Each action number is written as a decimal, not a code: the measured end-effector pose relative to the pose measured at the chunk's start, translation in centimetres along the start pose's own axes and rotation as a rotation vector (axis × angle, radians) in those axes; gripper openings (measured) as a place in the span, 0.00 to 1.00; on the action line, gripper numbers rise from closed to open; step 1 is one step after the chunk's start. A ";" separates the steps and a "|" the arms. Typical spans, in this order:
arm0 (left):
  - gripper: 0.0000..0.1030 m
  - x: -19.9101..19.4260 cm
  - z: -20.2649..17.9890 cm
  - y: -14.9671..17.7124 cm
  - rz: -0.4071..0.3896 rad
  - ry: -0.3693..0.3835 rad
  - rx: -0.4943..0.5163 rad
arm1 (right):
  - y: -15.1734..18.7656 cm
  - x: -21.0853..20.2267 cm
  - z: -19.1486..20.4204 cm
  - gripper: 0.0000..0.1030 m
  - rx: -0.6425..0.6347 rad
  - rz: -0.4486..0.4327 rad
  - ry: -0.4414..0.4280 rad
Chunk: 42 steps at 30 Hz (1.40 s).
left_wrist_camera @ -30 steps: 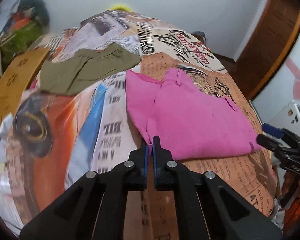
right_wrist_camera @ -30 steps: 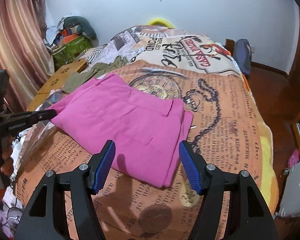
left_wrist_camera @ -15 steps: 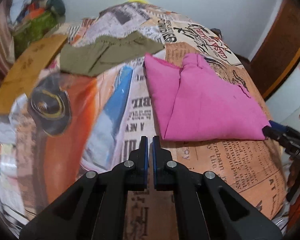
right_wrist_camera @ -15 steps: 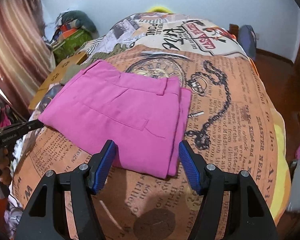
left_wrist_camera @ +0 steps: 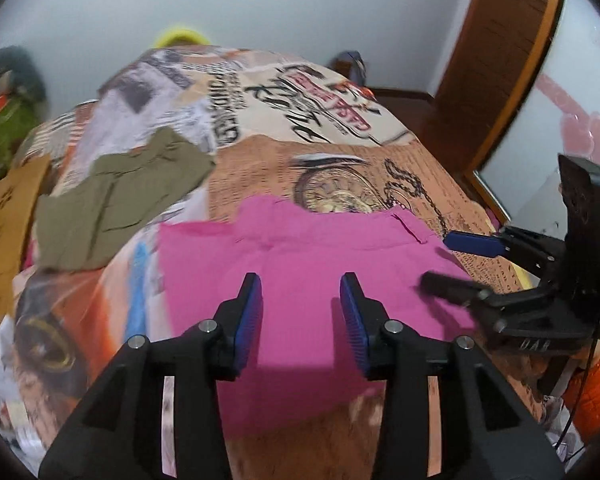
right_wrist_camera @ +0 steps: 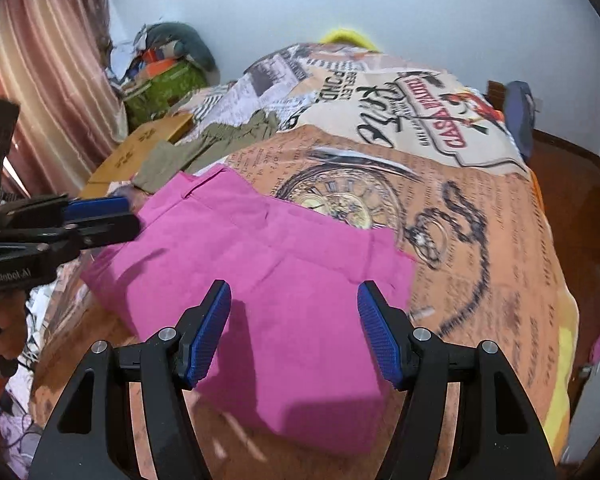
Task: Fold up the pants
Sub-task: 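Move both open grippers over the waistband of the folded pink pants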
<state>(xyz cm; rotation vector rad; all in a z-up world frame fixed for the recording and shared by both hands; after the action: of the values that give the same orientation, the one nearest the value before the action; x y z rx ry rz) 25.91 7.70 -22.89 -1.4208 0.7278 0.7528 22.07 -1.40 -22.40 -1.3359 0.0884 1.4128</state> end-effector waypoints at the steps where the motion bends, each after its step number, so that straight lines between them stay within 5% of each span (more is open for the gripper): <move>1: 0.40 0.9 -0.4 -0.4 0.004 0.004 0.023 | -0.2 0.8 -0.1 0.60 -0.003 0.024 -0.010; 8: 0.40 5.4 -1.1 0.2 0.068 0.010 0.098 | 0.5 2.7 -0.8 0.60 -0.008 0.113 -0.082; 19: 0.40 2.2 -0.4 2.3 0.012 -0.054 0.133 | 3.3 -0.6 -1.1 0.60 0.038 0.114 -0.081; 33: 0.44 0.0 2.8 7.1 0.034 -0.119 0.039 | 6.3 -2.7 -2.1 0.62 0.137 0.080 -0.076; 42: 0.49 -0.7 4.2 5.7 0.006 -0.194 0.055 | 5.0 -4.2 -2.1 0.62 0.124 0.038 -0.037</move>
<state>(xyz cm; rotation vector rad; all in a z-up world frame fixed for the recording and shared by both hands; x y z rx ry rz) 20.84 11.95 -25.48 -1.2763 0.5974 0.8561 18.68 -7.32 -23.07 -1.2112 0.1751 1.4404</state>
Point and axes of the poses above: each gripper's, at about its wrist camera, not at the fingertips, and x roughly the way its jaws point, z to its left, y to its underside, the point moved 4 cm from there along x, roughly the way its jaws point, and after that the axes turned 10 degrees about -y, right-handed, at the moved point
